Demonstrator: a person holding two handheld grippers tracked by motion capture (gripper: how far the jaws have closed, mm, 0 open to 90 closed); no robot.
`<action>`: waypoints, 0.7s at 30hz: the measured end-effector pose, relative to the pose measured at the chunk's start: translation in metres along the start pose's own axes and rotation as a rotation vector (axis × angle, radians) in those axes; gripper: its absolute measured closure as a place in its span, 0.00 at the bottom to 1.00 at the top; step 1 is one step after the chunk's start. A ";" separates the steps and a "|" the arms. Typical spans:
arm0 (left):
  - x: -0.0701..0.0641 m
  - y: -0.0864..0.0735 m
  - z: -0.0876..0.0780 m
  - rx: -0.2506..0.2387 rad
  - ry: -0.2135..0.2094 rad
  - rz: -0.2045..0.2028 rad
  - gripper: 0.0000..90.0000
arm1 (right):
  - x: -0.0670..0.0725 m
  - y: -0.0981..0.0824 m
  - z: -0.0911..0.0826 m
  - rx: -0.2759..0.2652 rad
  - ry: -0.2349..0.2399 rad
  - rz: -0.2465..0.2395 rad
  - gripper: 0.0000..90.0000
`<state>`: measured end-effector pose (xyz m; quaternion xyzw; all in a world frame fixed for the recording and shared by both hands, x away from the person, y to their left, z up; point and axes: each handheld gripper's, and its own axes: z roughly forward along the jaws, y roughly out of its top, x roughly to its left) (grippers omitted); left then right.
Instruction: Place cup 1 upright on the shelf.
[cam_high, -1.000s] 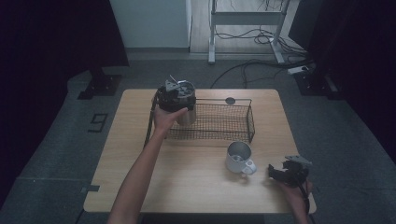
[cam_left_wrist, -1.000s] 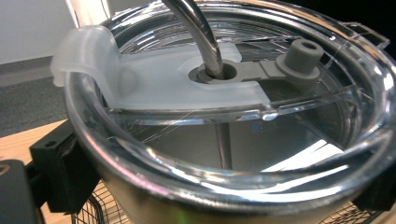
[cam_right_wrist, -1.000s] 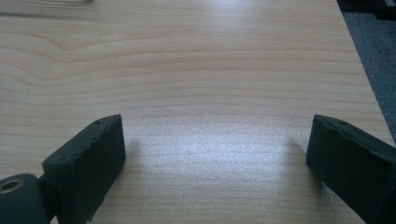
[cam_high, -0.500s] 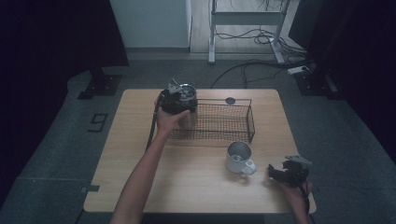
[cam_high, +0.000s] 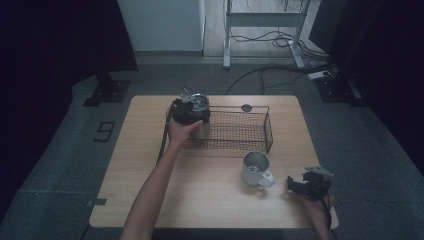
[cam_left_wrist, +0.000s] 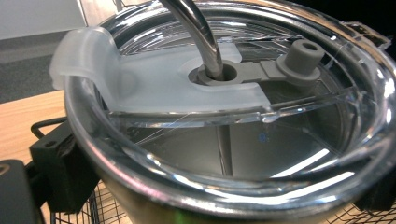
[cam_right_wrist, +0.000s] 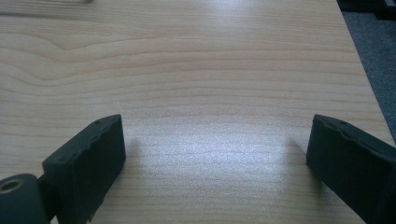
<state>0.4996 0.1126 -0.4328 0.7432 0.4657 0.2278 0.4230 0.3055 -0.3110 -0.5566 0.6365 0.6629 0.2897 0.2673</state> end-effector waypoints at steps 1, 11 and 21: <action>0.000 -0.001 0.001 0.000 0.000 -0.001 0.05 | 0.000 0.000 0.000 0.000 0.000 0.000 0.05; -0.001 -0.008 0.008 0.021 0.004 -0.005 0.05 | 0.000 0.000 0.000 0.000 0.000 0.000 0.05; -0.001 -0.012 0.013 0.032 0.000 -0.009 0.05 | 0.000 0.000 0.000 0.000 0.000 0.000 0.05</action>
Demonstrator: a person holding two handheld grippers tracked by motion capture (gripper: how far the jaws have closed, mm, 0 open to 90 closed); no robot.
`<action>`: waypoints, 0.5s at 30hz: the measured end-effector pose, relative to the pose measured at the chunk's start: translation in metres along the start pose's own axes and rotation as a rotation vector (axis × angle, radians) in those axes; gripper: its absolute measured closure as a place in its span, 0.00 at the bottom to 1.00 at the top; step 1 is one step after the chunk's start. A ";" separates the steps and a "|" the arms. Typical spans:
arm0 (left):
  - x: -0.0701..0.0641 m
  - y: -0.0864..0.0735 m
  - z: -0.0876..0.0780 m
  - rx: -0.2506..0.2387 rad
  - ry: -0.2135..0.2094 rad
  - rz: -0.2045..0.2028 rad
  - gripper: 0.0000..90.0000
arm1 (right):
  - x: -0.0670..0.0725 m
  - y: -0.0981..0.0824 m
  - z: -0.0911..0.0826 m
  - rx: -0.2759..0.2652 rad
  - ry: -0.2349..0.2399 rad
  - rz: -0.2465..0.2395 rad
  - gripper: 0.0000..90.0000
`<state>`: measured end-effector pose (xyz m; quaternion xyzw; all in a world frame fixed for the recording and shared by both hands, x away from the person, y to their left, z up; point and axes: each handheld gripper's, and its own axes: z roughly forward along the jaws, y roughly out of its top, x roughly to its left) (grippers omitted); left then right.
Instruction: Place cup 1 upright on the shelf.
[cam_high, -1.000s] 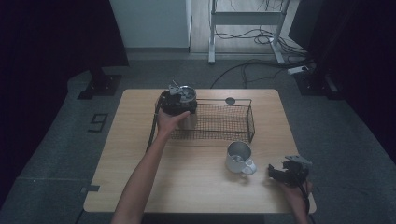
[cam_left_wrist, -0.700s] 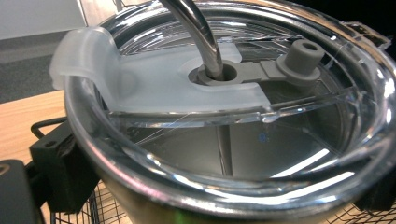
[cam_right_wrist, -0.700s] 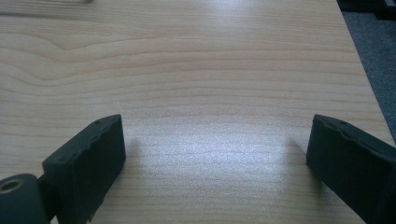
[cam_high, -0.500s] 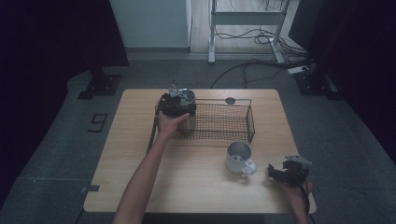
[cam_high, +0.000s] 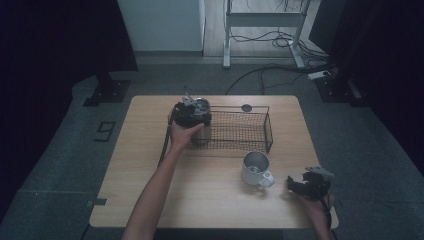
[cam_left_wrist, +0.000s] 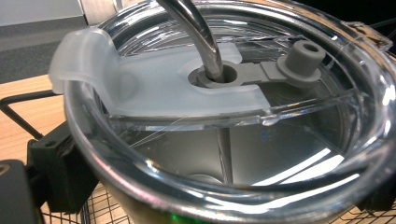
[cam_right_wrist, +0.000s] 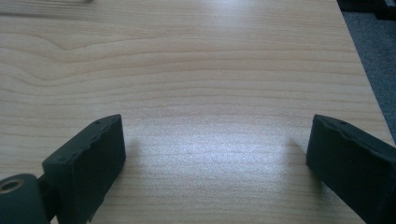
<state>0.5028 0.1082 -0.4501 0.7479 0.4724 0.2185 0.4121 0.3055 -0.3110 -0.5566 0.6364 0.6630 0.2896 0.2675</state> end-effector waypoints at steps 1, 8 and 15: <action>0.000 -0.001 0.001 0.002 0.000 0.002 0.05 | 0.000 0.000 0.000 0.000 0.000 0.000 0.05; -0.001 -0.004 0.002 0.000 -0.002 0.000 0.05 | 0.000 0.000 0.000 0.000 0.000 0.000 0.05; -0.006 -0.010 -0.001 -0.003 -0.007 0.041 0.04 | 0.000 0.000 0.000 0.000 -0.001 -0.001 0.05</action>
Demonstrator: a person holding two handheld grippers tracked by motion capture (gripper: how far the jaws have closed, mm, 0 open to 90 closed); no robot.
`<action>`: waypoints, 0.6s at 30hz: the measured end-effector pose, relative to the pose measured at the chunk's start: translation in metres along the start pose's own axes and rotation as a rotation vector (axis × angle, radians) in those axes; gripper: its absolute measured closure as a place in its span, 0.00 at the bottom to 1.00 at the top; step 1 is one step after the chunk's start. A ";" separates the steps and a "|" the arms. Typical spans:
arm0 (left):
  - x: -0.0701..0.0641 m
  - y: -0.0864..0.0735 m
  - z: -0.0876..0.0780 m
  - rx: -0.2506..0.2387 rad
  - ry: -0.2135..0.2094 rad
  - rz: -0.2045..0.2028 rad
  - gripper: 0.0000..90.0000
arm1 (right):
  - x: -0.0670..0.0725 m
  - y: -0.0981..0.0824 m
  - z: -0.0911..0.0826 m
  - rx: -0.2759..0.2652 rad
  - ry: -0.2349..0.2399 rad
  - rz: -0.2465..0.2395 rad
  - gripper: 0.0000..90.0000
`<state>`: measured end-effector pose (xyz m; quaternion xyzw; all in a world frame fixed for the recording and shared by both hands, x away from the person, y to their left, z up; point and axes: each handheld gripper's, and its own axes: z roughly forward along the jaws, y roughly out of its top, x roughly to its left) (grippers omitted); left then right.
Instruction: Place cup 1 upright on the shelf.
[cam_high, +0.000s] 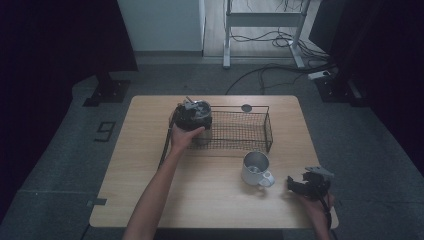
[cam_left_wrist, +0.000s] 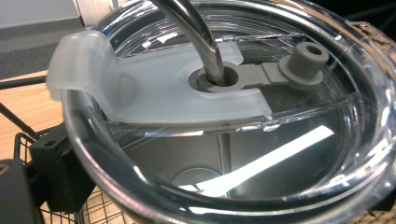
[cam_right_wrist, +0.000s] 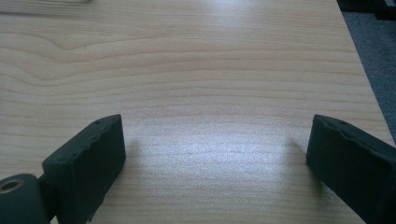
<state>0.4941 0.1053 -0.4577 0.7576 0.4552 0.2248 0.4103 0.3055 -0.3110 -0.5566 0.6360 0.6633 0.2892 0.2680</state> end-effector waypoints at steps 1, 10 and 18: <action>-0.001 0.000 0.000 -0.001 0.003 0.005 0.04 | 0.000 0.000 0.000 0.000 0.000 0.000 0.05; -0.002 -0.002 -0.001 -0.004 -0.003 0.000 0.04 | 0.000 0.000 0.000 0.000 0.000 0.000 0.05; -0.002 -0.005 -0.002 -0.032 0.005 0.003 0.04 | 0.000 0.000 0.000 0.000 0.000 0.000 0.05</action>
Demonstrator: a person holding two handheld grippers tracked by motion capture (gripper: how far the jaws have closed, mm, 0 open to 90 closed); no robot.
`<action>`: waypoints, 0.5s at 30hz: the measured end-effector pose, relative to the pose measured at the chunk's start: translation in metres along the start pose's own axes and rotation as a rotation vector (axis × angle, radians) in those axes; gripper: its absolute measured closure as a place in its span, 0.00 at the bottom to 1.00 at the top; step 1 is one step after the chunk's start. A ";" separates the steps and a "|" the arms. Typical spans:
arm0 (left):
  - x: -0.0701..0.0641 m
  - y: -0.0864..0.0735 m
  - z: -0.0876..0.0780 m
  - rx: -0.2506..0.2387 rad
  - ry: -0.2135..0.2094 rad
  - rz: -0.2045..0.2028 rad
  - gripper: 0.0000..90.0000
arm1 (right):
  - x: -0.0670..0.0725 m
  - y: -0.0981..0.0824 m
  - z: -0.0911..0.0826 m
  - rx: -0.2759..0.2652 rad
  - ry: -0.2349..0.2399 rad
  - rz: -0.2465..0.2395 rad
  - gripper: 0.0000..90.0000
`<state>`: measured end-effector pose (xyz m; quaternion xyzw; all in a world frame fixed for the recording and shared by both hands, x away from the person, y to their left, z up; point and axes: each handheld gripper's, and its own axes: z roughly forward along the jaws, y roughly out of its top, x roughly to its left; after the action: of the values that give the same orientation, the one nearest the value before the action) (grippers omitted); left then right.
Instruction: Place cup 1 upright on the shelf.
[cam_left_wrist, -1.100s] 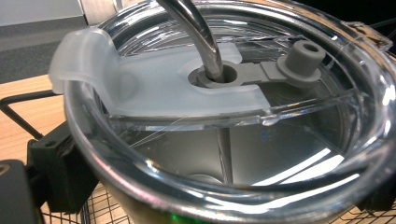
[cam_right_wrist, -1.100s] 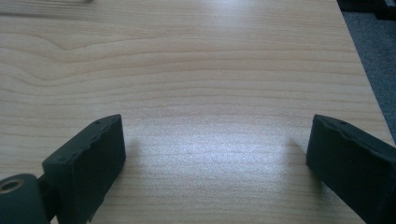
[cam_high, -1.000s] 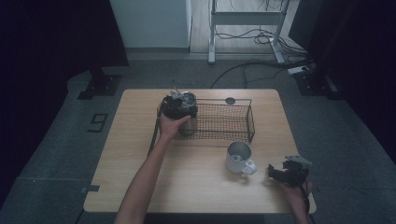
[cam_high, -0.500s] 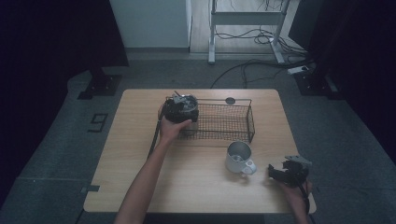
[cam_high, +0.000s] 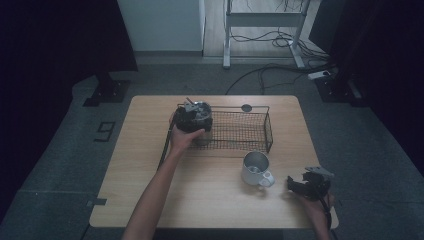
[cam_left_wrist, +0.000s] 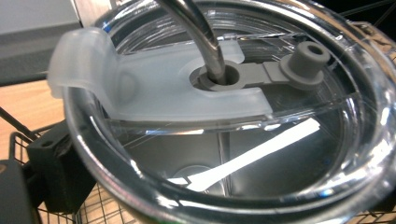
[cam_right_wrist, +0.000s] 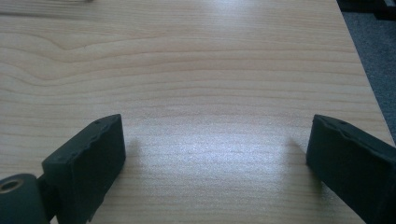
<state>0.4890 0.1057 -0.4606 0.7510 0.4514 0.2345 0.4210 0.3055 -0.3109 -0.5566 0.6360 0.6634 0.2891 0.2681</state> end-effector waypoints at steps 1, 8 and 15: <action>0.000 -0.001 0.000 -0.003 0.002 -0.002 0.04 | 0.000 0.000 0.000 0.001 0.000 0.002 0.05; 0.000 -0.001 -0.003 -0.005 0.004 -0.009 0.03 | 0.000 0.000 0.000 0.000 0.000 0.000 0.05; 0.000 0.000 -0.013 0.001 0.004 -0.007 0.01 | 0.000 0.000 0.000 0.000 0.000 0.000 0.05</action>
<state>0.4796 0.1108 -0.4535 0.7492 0.4549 0.2344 0.4206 0.3055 -0.3108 -0.5566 0.6361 0.6633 0.2889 0.2682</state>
